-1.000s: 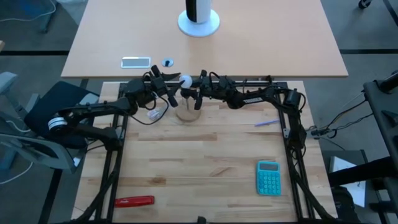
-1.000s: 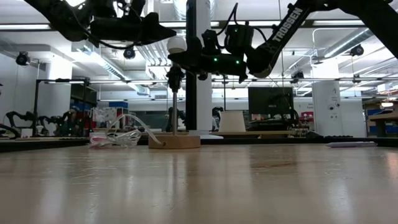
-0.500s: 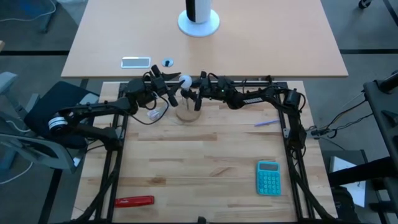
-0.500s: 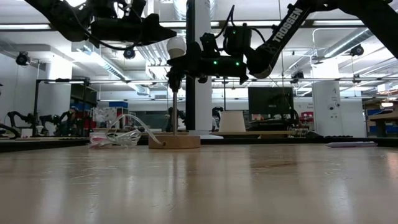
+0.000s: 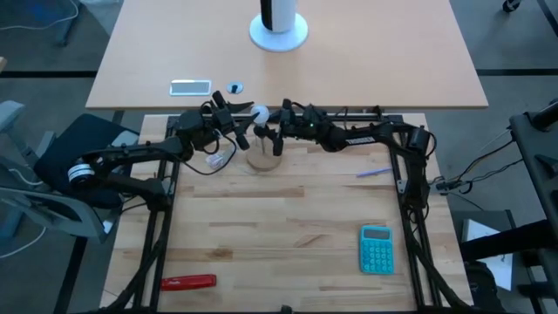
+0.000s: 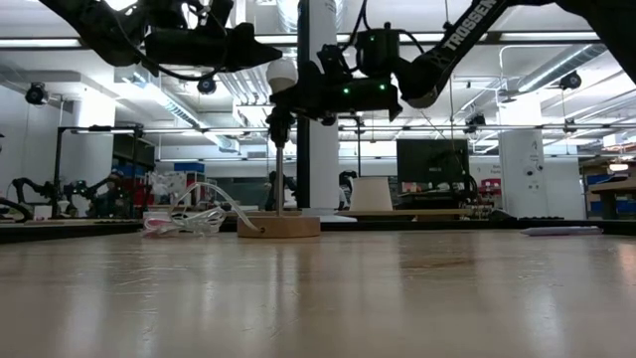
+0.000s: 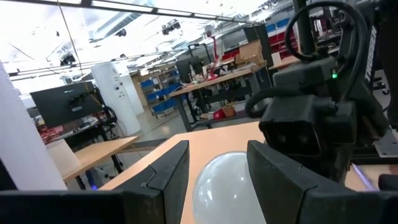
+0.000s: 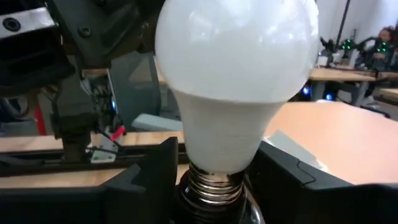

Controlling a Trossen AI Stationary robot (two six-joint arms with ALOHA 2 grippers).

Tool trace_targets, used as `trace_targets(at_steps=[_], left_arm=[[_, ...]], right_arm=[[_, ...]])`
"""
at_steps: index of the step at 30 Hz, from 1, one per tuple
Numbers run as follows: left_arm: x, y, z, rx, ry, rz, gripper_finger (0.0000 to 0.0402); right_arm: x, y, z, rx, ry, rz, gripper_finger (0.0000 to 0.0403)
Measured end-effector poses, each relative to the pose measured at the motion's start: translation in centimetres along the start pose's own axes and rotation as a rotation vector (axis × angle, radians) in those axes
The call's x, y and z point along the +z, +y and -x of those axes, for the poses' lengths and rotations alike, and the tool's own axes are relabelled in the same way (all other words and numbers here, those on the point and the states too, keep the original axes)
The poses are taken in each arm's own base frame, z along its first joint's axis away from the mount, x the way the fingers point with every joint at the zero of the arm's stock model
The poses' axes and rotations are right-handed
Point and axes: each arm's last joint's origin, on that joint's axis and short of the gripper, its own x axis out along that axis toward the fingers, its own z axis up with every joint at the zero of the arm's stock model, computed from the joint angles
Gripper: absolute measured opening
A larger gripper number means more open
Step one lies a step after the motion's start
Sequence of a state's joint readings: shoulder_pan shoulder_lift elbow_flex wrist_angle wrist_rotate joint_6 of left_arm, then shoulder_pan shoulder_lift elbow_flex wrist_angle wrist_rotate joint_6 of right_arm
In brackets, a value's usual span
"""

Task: Screw lightbulb
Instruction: Insert the light bulb into the bulb socket

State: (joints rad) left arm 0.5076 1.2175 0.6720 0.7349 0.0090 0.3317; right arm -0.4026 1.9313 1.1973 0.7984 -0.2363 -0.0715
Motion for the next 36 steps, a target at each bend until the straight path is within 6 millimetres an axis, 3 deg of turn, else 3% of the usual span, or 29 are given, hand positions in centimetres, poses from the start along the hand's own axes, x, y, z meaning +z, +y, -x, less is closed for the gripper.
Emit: trace_targets(at_steps=[25,36], left_arm=[[-0.3,-0.1,0.0,-0.011,0.035,0.0,0.0154],[-0.5,0.0,0.1,0.021,0.075,0.0,0.0154]], right_arm=[[2.3,0.3,1.3,-0.032,0.122,0.051,0.0179],[2.0,0.4,1.6,-0.027,0.189,0.033,0.0179]])
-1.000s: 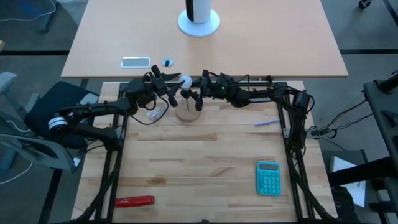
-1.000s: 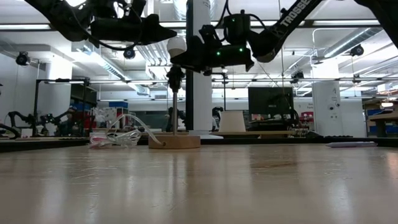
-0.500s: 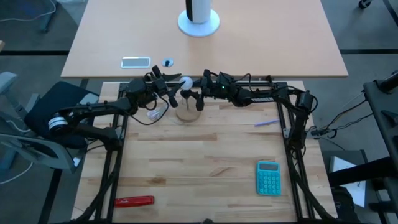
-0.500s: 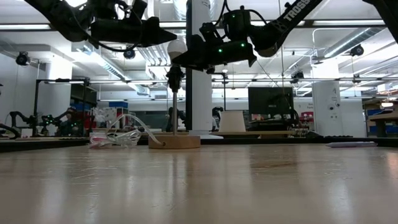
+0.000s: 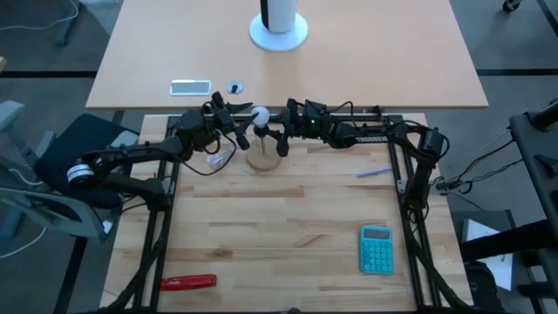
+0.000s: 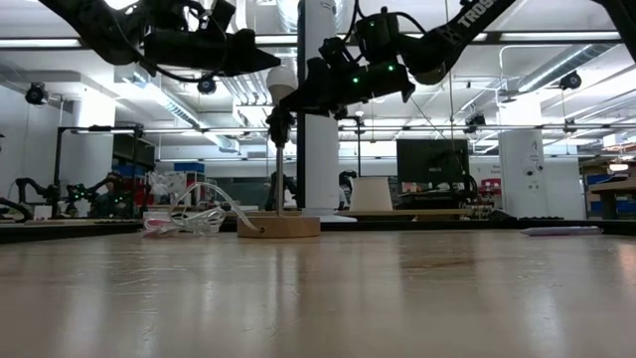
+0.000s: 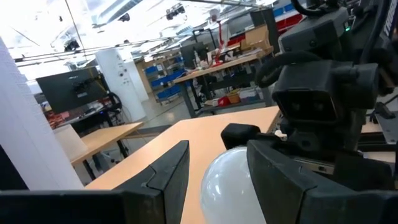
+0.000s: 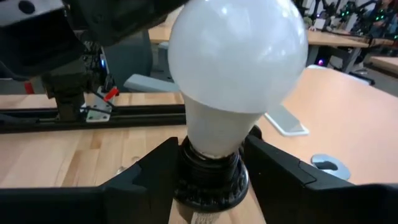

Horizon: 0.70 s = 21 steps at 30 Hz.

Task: Screw lightbulb
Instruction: Insert the light bulb into the bulb socket

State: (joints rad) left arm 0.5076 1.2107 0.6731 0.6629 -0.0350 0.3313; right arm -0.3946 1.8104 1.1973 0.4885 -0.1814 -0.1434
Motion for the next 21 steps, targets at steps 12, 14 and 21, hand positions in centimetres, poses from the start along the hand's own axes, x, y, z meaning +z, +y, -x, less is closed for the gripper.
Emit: trace_targets(at_steps=[12,14,21], left_arm=[[0.3,0.0,0.4,-0.005,0.001,0.003,0.0154],[0.4,0.0,0.5,-0.008,0.003,0.003,0.0154],[0.4,-0.1,0.5,-0.012,0.007,0.004,0.0154]], right_arm=[[2.0,0.0,2.0,-0.022,0.056,0.04,0.0179],[2.6,-0.1,2.5,-0.071,0.05,0.053,0.0179],[3.8,-0.5,3.2,-0.164,0.01,0.087,0.0156]])
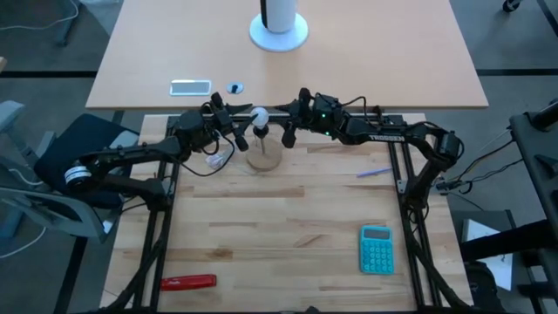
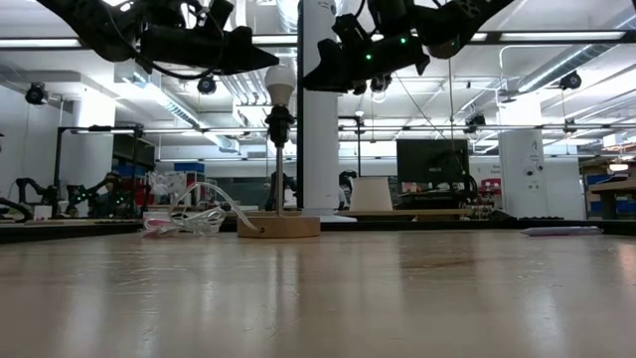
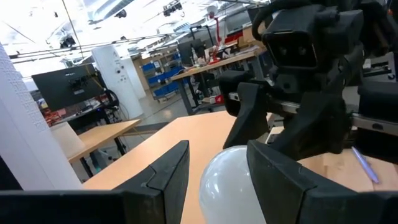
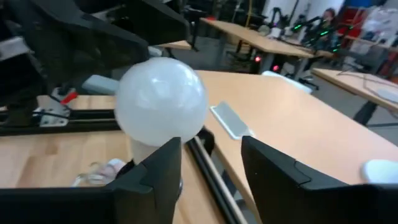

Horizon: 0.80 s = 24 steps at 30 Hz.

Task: Screw lightbulb
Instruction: Insert the light bulb into the bulb socket

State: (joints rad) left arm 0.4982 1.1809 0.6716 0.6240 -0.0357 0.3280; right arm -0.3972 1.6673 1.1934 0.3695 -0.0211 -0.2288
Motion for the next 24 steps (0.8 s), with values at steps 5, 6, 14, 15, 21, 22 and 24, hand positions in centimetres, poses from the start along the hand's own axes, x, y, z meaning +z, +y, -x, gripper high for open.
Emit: trace_targets(at_steps=[5,6,14,15,21,22,24], left_arm=[[0.0,0.0,0.0,-0.002,0.003,0.0,0.0154],[0.0,0.0,0.0,-0.002,0.003,0.0,0.0154],[0.0,0.0,0.0,-0.004,0.003,-0.002,0.0154],[0.0,0.0,0.0,-0.005,0.003,-0.002,0.0154],[0.0,0.0,0.0,-0.006,0.004,-0.003,0.0154],[0.0,0.0,0.0,-0.006,0.004,-0.003,0.0154],[0.0,0.0,0.0,-0.006,0.005,-0.003,0.0154]], right_arm=[[-0.1,-0.2,-0.6,-0.037,-0.018,0.014,0.0111],[-0.3,-0.2,-0.8,-0.04,-0.021,0.019,0.0102],[-0.4,0.3,-1.0,0.007,-0.04,0.035,0.0045],[-0.4,0.4,-1.0,0.015,-0.041,0.038,0.004],[-0.3,0.9,-1.0,0.036,-0.034,0.039,0.0028],[-0.3,0.9,-1.0,0.038,-0.033,0.039,0.0028],[-0.3,1.1,-1.0,0.044,-0.027,0.04,0.0028]])
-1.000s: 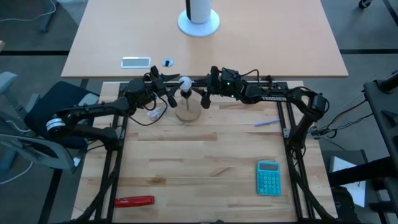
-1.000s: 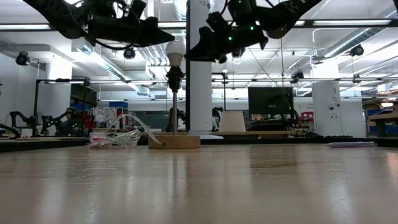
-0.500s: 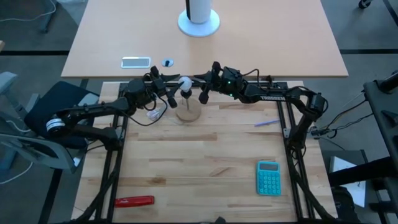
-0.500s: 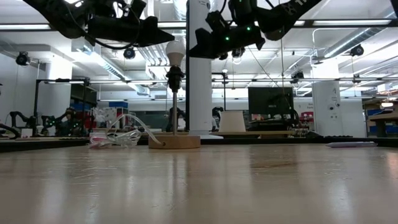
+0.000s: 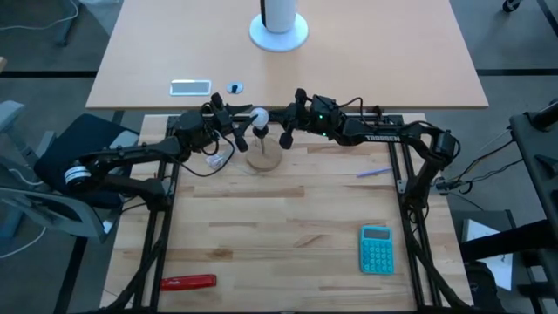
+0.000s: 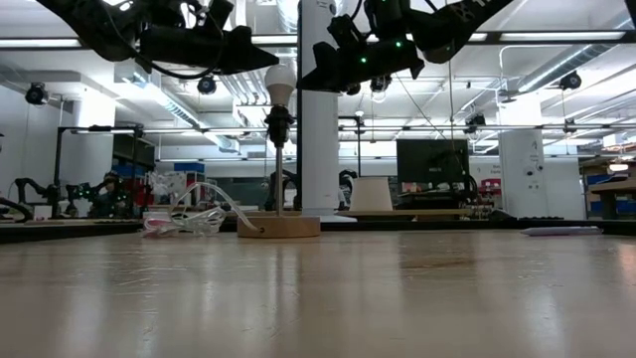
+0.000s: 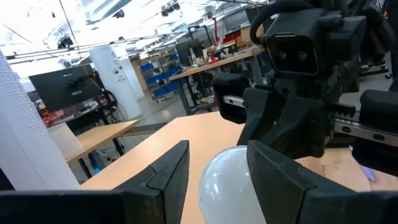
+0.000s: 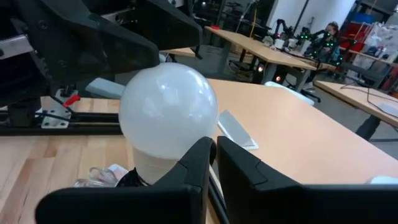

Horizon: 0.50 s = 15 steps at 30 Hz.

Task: Screw lightbulb
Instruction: Insert the light bulb into the bulb socket

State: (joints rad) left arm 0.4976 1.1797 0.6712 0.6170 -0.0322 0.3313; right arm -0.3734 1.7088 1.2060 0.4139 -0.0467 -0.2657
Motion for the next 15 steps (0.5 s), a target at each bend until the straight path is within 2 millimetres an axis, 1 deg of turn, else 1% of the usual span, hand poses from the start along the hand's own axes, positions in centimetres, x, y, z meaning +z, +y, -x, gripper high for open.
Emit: trace_targets(at_steps=[15], left_arm=[[-0.19,0.03,0.01,0.01,0.022,-0.001,0.0155]], right_arm=[[0.71,0.93,0.47,0.038,0.002,0.03,0.0018]])
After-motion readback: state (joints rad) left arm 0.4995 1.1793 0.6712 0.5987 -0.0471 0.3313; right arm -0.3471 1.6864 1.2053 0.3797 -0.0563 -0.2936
